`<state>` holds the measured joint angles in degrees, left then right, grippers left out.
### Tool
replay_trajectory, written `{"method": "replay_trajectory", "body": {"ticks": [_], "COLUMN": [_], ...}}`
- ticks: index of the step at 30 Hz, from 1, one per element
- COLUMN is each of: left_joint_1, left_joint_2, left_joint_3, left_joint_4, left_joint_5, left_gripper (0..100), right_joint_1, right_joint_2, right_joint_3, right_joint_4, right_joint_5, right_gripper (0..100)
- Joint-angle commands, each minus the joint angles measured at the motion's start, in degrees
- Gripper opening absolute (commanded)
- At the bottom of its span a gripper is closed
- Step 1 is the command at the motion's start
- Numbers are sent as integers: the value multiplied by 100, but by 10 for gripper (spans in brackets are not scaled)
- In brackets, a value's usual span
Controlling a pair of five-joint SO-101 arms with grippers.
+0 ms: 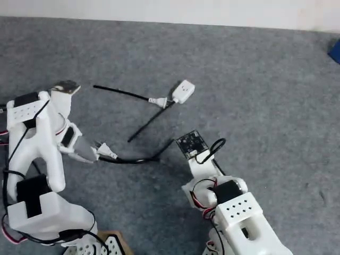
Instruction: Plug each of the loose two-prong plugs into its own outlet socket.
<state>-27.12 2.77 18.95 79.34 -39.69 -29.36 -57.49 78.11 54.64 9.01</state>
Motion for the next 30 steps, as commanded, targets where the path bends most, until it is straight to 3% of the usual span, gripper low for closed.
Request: {"method": "replay_trajectory", "body": {"ticks": [1,3,7,14,19,25,30], "left_joint_1": [-488,-488,-127,611,919,901,1165], "left_joint_2": [-84,-48,31,585,910,1042,989], "left_joint_3": [207,242,356,382,400,409,347], "left_joint_4": [-431,-958,-1864,-2400,-2391,-2215,-1187], "left_joint_5": [-5354,-5908,-5925,-6127,-6101,-6101,-6048], "left_gripper": [319,295,329,337,325,62,7], "right_joint_1": [75,66,66,66,66,66,66], "right_joint_2": [-110,-110,-110,-110,-110,-110,-110], "right_joint_3": [-31,-22,-22,-22,-22,-31,-40], "right_joint_4": [-92,-92,-92,-92,-92,-92,-84], "right_joint_5": [79,202,220,229,229,229,229], "right_gripper": [163,163,163,163,163,163,163]}}
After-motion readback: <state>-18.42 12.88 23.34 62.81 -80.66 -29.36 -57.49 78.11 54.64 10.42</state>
